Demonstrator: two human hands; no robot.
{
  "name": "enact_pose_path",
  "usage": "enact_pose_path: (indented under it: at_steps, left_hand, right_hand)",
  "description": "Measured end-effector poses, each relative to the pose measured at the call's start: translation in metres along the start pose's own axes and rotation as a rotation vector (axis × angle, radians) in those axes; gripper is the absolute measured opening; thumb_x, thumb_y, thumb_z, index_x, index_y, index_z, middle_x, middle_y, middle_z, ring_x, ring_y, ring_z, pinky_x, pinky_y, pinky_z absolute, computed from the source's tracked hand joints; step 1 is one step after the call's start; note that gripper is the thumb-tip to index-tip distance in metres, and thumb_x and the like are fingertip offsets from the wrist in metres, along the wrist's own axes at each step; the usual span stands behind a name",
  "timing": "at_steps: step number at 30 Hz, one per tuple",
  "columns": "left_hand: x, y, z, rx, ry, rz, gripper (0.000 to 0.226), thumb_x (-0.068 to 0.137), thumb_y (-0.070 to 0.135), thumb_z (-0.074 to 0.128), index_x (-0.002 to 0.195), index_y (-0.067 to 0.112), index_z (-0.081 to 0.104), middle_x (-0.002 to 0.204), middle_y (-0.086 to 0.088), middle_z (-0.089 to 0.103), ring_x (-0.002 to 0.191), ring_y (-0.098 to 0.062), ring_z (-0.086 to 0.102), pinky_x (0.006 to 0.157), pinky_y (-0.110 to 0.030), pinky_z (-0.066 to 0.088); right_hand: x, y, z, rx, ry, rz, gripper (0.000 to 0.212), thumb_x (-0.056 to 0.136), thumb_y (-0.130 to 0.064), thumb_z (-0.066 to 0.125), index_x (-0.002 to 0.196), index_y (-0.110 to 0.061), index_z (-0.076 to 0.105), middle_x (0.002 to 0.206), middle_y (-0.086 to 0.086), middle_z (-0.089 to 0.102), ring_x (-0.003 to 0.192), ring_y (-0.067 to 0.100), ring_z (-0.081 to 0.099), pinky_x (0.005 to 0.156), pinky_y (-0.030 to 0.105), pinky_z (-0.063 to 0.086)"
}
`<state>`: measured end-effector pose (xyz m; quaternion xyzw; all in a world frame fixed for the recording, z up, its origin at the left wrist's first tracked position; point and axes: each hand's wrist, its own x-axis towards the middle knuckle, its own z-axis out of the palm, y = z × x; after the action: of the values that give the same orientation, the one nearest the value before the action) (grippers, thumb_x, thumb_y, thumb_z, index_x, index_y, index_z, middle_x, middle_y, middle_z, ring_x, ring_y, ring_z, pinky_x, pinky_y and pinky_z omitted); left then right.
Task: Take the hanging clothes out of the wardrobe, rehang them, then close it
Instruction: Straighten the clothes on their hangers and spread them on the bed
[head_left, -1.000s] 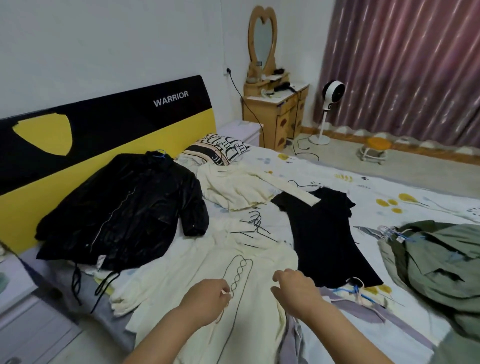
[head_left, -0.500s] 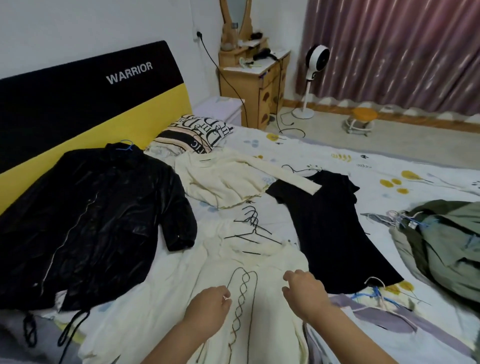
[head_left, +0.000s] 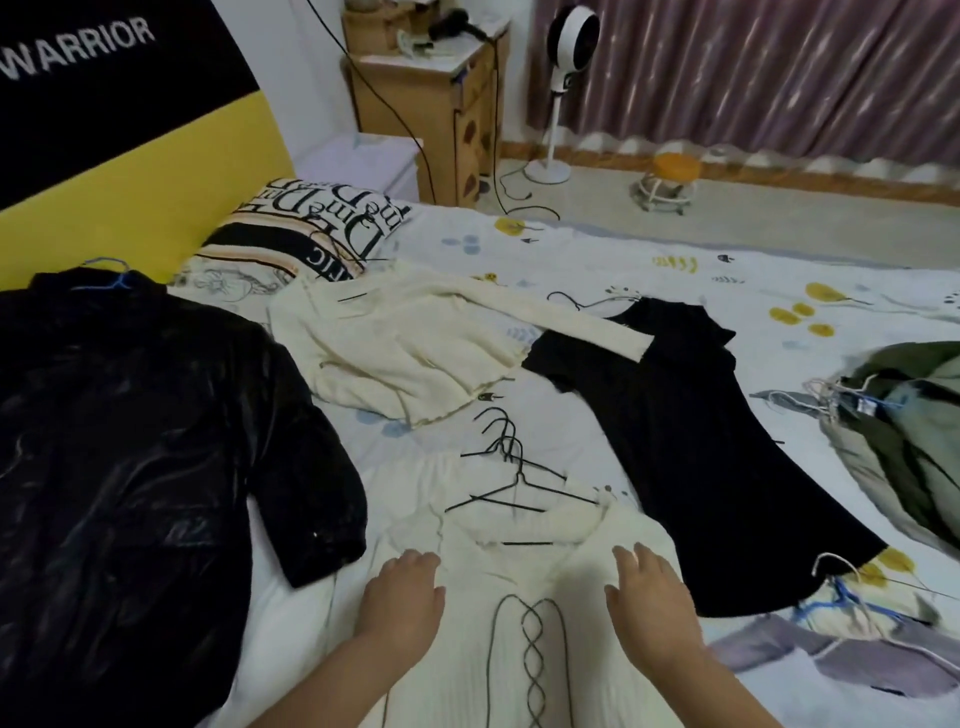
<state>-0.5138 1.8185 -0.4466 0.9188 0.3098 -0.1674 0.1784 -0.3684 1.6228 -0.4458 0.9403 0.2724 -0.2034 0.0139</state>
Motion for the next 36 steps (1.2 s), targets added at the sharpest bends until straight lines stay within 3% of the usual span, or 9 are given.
enact_pose_path:
  at_steps: [9, 12, 14, 17, 21, 25, 29, 32, 36]
  left_hand:
    - [0.101, -0.027, 0.049, 0.08, 0.01, -0.11, 0.055, 0.101, 0.036, 0.023, 0.149, 0.02, 0.003, 0.158, -0.002, -0.003, 0.145, -0.017, 0.005, 0.116, -0.031, 0.013]
    - [0.121, -0.031, 0.064, 0.074, 0.0, -0.138, 0.054, 0.101, 0.036, 0.02, 0.149, 0.017, 0.005, 0.158, -0.001, 0.009, 0.144, -0.018, 0.011, 0.116, -0.033, 0.016]
    - [0.13, -0.03, 0.067, 0.09, 0.038, -0.156, 0.051, 0.101, 0.037, 0.023, 0.146, 0.014, 0.02, 0.149, -0.004, 0.03, 0.138, -0.019, 0.026, 0.111, -0.031, 0.023]
    - [0.133, -0.027, 0.063, 0.095, 0.118, -0.18, 0.04, 0.099, 0.04, 0.033, 0.126, 0.014, 0.045, 0.126, -0.004, 0.05, 0.12, -0.02, 0.043, 0.098, -0.029, 0.032]
    - [0.118, -0.023, 0.049, -0.016, 0.284, -0.142, 0.03, 0.097, 0.036, 0.041, 0.102, 0.012, 0.058, 0.102, -0.005, 0.06, 0.103, -0.023, 0.052, 0.087, -0.032, 0.034]
    - [0.082, -0.027, 0.032, -0.145, 0.558, 0.061, 0.034, 0.083, 0.041, 0.047, 0.063, 0.014, 0.056, 0.06, 0.001, 0.055, 0.058, -0.022, 0.055, 0.059, -0.03, 0.036]
    - [0.034, -0.021, -0.001, -0.289, 0.544, 0.095, 0.029, 0.082, 0.051, 0.04, 0.066, 0.027, 0.045, 0.062, 0.013, 0.047, 0.061, -0.012, 0.047, 0.062, -0.03, 0.037]
    - [-0.009, -0.009, -0.035, -0.373, 0.538, 0.065, 0.025, 0.083, 0.041, 0.062, 0.069, 0.025, 0.05, 0.066, 0.013, 0.05, 0.068, -0.011, 0.052, 0.063, -0.027, 0.038]
    - [-0.068, 0.004, -0.081, -0.453, 0.566, 0.03, 0.019, 0.083, 0.04, 0.064, 0.082, 0.021, 0.063, 0.082, 0.01, 0.06, 0.078, -0.008, 0.056, 0.073, -0.029, 0.047]
  right_hand:
    - [0.093, 0.014, 0.05, -0.013, 0.038, 0.115, 0.059, 0.101, -0.027, 0.027, 0.149, -0.018, -0.004, 0.158, 0.006, -0.007, 0.146, 0.025, -0.003, 0.117, 0.04, 0.012]
    - [0.111, 0.017, 0.061, 0.001, 0.041, 0.137, 0.056, 0.1, -0.026, 0.029, 0.149, -0.018, 0.003, 0.155, 0.005, 0.013, 0.144, 0.023, 0.011, 0.113, 0.041, 0.018]
    - [0.119, 0.017, 0.064, -0.028, 0.098, 0.128, 0.05, 0.098, -0.024, 0.032, 0.145, -0.02, 0.016, 0.142, 0.003, 0.034, 0.132, 0.021, 0.03, 0.108, 0.037, 0.026]
    - [0.126, 0.017, 0.059, -0.054, 0.113, 0.131, 0.046, 0.096, -0.028, 0.038, 0.14, -0.022, 0.025, 0.134, 0.002, 0.038, 0.127, 0.021, 0.034, 0.111, 0.039, 0.025]
    - [0.126, 0.021, 0.046, 0.013, -0.002, 0.148, 0.045, 0.095, -0.034, 0.042, 0.136, -0.02, 0.032, 0.142, 0.001, 0.035, 0.135, 0.02, 0.028, 0.114, 0.048, 0.013]
    - [0.097, 0.026, 0.015, 0.075, 0.177, 0.089, 0.018, 0.098, -0.032, 0.038, 0.1, -0.017, 0.048, 0.103, 0.0, 0.059, 0.101, 0.021, 0.05, 0.096, 0.037, 0.034]
    - [0.046, 0.037, -0.012, 0.225, 0.345, 0.016, 0.026, 0.095, -0.033, 0.047, 0.075, -0.018, 0.042, 0.068, -0.004, 0.049, 0.071, 0.023, 0.047, 0.064, 0.035, 0.031]
    - [0.002, 0.038, -0.036, 0.298, 0.421, 0.009, 0.026, 0.09, -0.027, 0.058, 0.07, -0.015, 0.045, 0.056, -0.006, 0.043, 0.061, 0.025, 0.045, 0.059, 0.035, 0.029]
    - [-0.057, 0.036, -0.075, 0.349, 0.486, 0.084, 0.032, 0.088, -0.025, 0.061, 0.064, -0.024, 0.039, 0.054, -0.003, 0.047, 0.06, 0.028, 0.049, 0.059, 0.035, 0.029]
